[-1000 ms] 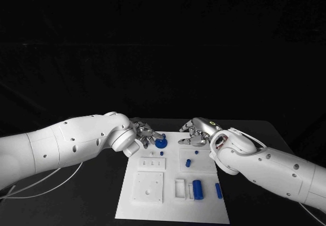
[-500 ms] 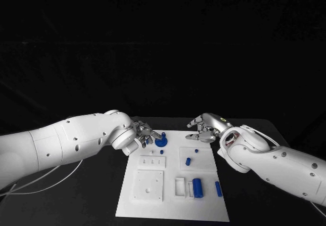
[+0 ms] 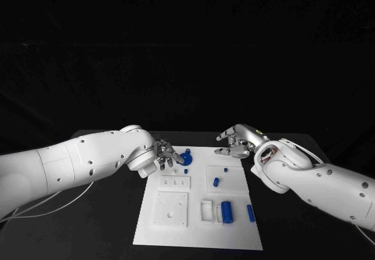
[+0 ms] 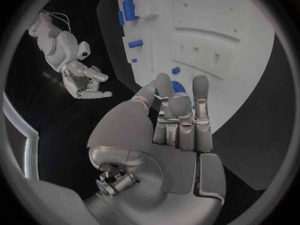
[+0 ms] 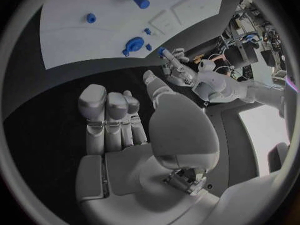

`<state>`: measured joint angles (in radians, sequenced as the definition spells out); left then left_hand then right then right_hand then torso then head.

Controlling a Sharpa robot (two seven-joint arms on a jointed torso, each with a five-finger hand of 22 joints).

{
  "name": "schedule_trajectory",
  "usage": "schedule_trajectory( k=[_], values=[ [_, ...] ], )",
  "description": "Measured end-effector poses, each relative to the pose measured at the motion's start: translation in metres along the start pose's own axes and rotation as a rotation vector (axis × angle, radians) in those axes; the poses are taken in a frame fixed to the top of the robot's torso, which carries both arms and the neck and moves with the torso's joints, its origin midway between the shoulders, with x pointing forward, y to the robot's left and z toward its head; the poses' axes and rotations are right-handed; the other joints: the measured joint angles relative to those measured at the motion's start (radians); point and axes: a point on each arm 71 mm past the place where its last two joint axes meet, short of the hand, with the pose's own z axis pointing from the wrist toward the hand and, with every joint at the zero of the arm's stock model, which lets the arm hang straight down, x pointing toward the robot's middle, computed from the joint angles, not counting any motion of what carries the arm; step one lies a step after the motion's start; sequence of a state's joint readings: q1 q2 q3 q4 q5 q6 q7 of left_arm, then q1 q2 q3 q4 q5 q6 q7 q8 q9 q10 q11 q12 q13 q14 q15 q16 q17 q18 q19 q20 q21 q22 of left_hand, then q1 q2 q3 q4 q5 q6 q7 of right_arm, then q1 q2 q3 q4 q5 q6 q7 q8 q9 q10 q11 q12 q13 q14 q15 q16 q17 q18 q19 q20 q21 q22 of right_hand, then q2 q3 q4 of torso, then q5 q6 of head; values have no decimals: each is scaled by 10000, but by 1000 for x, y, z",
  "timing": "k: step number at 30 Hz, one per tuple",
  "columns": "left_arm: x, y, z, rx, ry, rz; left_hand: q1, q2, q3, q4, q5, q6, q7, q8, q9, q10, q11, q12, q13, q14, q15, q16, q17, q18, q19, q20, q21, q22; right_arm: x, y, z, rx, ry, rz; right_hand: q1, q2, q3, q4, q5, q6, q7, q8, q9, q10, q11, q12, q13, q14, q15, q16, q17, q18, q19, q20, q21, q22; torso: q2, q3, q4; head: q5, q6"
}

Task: Assemble the parts on the task board

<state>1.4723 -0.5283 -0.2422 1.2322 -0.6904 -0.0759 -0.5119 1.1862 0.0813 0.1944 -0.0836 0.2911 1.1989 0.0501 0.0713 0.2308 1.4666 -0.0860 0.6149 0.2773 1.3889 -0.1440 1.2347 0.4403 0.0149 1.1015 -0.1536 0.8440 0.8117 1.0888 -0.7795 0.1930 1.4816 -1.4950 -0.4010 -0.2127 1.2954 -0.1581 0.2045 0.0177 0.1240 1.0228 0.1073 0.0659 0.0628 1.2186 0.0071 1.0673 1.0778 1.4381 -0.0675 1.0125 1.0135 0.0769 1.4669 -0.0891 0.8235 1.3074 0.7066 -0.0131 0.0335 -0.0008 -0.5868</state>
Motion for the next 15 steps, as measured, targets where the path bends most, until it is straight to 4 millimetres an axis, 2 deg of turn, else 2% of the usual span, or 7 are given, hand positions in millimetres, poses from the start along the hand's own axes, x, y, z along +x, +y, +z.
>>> schedule_trajectory(
  k=[6,15],
  values=[
    [8,3,-1,-127,613,663,-309,102,90,-116,18,0,0,15,290,-11,-23,127,82,11,12,85,84,2,190,17,-452,657,-1,-1,0,21,-43,58,0,0,0,0,77,0,0,0,1,-35,-35,0,-30,0,0,-39,-10,-1,0,0,-48,0,-3,-6,16,-10,-116],
    [24,10,-1,-310,1402,1213,-502,295,96,-177,17,0,0,15,291,-15,-21,196,164,12,15,166,179,0,334,19,-951,1346,-2,-1,0,26,-86,105,0,0,0,0,95,0,-1,0,1,-35,-35,0,-42,0,0,-39,-10,-3,0,0,-105,-1,-12,-11,21,40,-303]
  ],
)
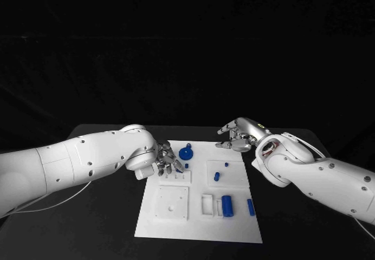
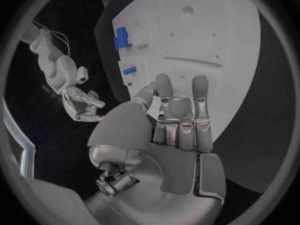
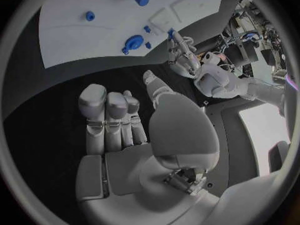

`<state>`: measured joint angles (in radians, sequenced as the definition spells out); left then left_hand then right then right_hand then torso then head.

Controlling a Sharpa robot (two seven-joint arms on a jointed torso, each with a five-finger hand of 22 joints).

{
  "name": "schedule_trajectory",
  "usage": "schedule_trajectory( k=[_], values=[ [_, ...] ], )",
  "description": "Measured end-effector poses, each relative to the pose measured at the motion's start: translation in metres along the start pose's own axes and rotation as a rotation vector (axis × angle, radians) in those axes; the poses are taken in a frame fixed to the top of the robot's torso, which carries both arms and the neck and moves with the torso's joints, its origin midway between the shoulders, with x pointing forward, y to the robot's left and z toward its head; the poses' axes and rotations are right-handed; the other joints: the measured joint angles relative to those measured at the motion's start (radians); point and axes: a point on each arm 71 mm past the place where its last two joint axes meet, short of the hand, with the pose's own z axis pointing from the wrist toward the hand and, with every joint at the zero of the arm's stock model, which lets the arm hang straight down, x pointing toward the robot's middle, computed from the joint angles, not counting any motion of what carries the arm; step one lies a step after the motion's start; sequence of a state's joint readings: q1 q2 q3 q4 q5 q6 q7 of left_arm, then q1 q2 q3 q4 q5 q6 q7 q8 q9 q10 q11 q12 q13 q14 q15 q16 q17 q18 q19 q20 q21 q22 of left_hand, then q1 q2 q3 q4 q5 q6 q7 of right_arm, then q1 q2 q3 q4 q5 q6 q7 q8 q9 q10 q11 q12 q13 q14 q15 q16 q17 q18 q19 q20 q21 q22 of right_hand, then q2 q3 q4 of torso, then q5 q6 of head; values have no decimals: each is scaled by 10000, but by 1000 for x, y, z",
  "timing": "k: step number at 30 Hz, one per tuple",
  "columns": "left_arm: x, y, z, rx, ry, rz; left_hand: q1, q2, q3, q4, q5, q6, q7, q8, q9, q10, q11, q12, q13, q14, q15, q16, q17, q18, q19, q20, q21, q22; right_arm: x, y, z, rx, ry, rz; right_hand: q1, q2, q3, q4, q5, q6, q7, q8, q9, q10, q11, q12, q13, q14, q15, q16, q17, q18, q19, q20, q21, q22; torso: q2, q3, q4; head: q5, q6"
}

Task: Assemble the parts on the task board

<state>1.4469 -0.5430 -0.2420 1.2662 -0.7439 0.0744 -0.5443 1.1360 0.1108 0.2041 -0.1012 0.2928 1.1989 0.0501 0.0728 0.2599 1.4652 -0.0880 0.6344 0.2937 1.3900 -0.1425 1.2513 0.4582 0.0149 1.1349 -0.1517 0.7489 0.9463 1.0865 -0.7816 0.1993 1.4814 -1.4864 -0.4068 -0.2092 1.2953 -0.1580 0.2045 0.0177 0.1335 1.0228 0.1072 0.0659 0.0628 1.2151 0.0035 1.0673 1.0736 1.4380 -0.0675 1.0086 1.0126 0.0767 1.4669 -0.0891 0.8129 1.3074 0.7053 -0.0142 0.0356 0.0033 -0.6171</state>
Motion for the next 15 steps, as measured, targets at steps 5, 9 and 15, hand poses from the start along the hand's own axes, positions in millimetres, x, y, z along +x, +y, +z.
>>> schedule_trajectory(
  k=[5,9,15],
  values=[
    [6,4,4,-138,161,106,-62,62,-2,-2,-3,0,0,0,0,-2,3,0,17,0,3,-1,24,2,204,17,-489,586,0,0,0,0,-18,13,0,0,0,0,32,0,0,0,0,0,0,0,-14,0,0,0,0,0,0,0,0,0,0,2,-7,30,-44],
    [8,9,7,-260,101,162,-62,62,9,6,-38,0,0,0,0,-3,5,-1,17,14,19,-3,24,0,303,17,-804,934,-1,0,0,-2,-42,22,0,0,0,0,98,0,0,0,1,0,0,0,-14,0,0,-37,-17,-1,0,0,0,0,10,4,-13,45,-52],
    [7,12,9,-353,-108,238,-61,62,22,-6,-154,0,0,0,0,-2,7,-2,16,13,23,-3,23,2,484,15,-1212,1390,-1,0,0,-4,-61,32,0,0,0,1,98,0,0,0,1,0,1,0,-33,0,0,-38,-17,-1,0,0,-40,0,18,9,-20,44,-82]
  ],
)
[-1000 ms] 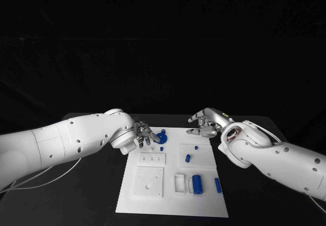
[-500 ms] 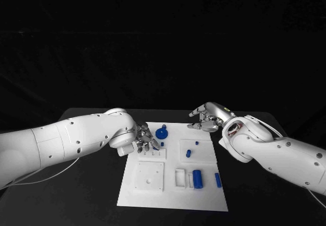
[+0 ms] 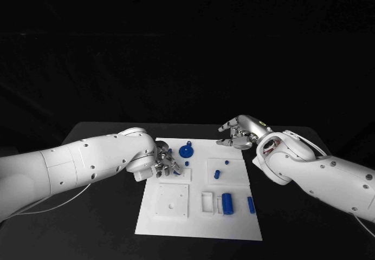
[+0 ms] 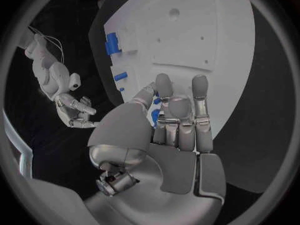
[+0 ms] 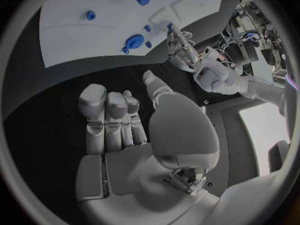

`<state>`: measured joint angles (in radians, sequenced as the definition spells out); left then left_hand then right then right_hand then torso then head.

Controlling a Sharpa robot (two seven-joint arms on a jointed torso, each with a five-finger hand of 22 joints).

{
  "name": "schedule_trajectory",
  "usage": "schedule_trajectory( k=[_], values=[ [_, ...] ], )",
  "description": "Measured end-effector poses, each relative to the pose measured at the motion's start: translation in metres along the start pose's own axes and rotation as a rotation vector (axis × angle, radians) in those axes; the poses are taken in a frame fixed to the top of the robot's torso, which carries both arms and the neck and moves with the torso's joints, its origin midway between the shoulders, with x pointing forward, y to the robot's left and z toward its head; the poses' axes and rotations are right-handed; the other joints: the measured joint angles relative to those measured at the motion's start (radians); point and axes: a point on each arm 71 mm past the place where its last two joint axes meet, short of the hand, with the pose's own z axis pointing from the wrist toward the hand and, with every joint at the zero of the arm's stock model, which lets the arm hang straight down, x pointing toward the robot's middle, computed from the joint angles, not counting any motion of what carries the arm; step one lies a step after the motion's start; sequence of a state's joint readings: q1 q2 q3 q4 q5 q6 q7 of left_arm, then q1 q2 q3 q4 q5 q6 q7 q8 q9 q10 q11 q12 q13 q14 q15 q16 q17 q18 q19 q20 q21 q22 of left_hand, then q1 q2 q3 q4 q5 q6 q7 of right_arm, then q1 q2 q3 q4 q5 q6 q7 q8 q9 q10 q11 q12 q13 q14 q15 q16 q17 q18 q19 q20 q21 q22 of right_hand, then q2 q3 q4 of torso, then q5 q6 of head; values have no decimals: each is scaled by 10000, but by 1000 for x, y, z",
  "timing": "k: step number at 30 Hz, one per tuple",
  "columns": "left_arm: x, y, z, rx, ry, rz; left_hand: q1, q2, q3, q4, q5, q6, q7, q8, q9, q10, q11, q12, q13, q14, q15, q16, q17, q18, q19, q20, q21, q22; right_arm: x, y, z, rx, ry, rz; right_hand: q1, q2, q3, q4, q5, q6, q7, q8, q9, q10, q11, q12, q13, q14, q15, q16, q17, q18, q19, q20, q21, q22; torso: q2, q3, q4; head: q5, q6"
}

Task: Assemble the parts on the task board

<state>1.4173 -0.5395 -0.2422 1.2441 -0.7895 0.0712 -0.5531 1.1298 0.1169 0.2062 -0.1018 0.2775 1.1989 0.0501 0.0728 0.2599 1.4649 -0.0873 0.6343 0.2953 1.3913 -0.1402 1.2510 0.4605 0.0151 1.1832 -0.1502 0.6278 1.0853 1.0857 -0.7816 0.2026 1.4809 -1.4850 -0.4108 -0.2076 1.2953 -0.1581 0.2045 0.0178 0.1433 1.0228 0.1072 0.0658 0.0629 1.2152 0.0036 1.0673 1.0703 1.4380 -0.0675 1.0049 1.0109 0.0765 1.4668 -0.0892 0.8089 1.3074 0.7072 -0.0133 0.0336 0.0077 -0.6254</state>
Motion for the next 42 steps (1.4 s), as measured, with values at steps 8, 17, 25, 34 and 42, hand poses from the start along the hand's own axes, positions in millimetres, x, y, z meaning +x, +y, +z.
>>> schedule_trajectory(
  k=[8,17,25,34,42],
  values=[
    [0,0,1,-44,-145,143,2,-1,-61,62,-76,0,0,0,0,2,3,-1,10,117,-7,-53,-47,0,302,-18,-498,584,-1,0,0,-4,-21,8,0,0,0,0,43,21,19,0,0,0,0,0,-3,0,0,0,0,0,0,0,0,0,7,5,-8,-34,-48],
    [3,1,2,-126,8,353,8,-6,-62,63,-81,0,0,0,0,16,19,70,9,152,-10,-80,-17,-1,444,-16,-880,1082,-1,0,0,5,-25,8,0,0,0,0,88,69,3,0,1,0,0,0,-12,0,0,0,0,-1,0,0,0,0,6,1,-4,-69,-105],
    [4,1,2,-186,122,510,12,-10,-30,31,20,0,0,0,84,18,22,96,11,152,-9,-80,22,-1,552,-16,-1233,1518,-1,0,-1,-1,-19,16,0,0,0,0,119,69,3,0,1,1,1,0,-11,0,0,0,1,-1,0,0,0,0,-5,-5,7,-62,-130],
    [3,1,3,-190,99,612,-134,136,-30,32,39,0,0,0,280,-12,-5,242,91,151,-6,107,263,0,658,-53,-1459,1833,0,-1,-2,9,-5,21,0,0,29,29,176,102,-30,0,1,1,1,0,-22,0,0,0,1,-2,0,0,-39,0,-8,-11,5,-39,-136],
    [3,1,2,-166,-21,618,-177,176,-31,32,38,0,0,0,284,26,-44,368,150,166,10,339,557,-1,838,17,-1784,2218,0,-2,-3,31,7,22,0,0,28,29,275,128,-4,0,1,1,1,0,-33,0,0,-40,1,-3,0,0,-39,-1,-8,-7,6,-66,-113]
  ],
)
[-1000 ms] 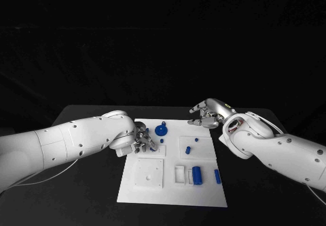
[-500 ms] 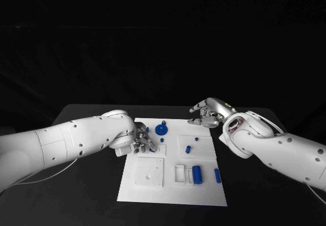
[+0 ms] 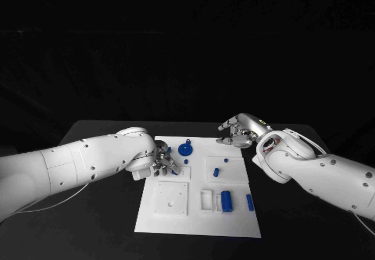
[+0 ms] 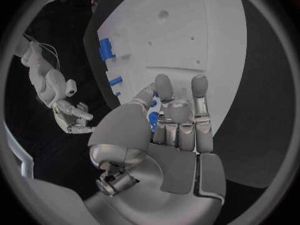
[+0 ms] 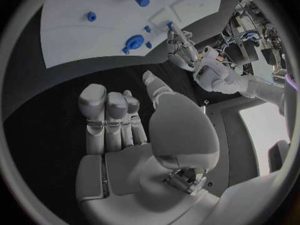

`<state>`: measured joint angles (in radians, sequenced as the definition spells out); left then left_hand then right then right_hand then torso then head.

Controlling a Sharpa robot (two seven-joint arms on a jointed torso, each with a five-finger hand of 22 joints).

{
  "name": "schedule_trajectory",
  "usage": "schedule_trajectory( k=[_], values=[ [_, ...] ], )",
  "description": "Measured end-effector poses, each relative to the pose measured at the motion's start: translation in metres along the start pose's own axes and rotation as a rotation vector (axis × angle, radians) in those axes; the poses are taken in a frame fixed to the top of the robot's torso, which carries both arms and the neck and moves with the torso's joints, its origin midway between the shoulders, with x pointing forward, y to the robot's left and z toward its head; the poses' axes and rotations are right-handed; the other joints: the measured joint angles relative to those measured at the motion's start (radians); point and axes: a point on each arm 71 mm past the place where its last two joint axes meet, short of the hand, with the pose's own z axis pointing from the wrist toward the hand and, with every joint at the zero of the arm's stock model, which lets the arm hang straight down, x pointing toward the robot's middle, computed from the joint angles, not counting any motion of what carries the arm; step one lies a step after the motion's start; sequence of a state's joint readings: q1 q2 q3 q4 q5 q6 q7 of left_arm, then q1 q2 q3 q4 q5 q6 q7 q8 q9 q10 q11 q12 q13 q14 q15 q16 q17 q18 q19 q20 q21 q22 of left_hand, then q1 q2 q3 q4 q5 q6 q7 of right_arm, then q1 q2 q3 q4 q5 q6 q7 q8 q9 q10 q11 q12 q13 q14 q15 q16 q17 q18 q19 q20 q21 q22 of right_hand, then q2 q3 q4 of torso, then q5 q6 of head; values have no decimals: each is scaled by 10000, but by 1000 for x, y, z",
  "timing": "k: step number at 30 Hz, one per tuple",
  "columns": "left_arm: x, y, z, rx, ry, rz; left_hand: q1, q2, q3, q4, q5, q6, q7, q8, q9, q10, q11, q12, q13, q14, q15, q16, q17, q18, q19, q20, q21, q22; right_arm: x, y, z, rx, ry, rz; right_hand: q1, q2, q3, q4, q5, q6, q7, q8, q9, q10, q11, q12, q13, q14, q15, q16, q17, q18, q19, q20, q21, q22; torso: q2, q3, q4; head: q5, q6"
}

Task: Assemble the parts on the task board

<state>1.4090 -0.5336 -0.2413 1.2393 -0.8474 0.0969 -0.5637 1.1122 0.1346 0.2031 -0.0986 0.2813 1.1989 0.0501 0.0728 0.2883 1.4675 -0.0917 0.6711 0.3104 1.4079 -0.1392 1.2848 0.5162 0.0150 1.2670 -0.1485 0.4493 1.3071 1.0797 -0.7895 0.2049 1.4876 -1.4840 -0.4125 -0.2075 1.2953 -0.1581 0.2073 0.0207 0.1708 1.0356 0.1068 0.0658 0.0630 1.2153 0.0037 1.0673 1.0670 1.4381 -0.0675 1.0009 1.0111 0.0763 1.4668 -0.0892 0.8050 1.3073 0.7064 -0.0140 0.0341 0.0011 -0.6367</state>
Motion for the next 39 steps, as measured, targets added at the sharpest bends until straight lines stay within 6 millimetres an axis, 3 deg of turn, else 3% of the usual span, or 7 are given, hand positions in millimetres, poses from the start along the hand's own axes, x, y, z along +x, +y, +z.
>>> schedule_trajectory(
  k=[17,39],
  values=[
    [0,1,-1,35,-285,-183,-50,-31,-7,7,87,0,0,0,0,4,5,284,142,52,-15,272,528,1,52,20,-69,9,1,-2,-2,47,20,12,0,0,-55,55,164,-1,-1,0,0,0,0,0,-13,0,0,0,0,0,0,0,0,0,0,1,-6,-17,35],
    [1,1,-1,-43,58,122,-44,-35,14,-13,73,0,0,0,151,11,45,290,136,67,4,247,334,1,14,57,-69,6,3,-3,-3,85,52,29,-3,-2,-86,85,201,60,-5,0,0,1,0,0,-11,0,0,-6,0,1,0,0,-37,0,-7,6,0,-25,24]
  ],
)
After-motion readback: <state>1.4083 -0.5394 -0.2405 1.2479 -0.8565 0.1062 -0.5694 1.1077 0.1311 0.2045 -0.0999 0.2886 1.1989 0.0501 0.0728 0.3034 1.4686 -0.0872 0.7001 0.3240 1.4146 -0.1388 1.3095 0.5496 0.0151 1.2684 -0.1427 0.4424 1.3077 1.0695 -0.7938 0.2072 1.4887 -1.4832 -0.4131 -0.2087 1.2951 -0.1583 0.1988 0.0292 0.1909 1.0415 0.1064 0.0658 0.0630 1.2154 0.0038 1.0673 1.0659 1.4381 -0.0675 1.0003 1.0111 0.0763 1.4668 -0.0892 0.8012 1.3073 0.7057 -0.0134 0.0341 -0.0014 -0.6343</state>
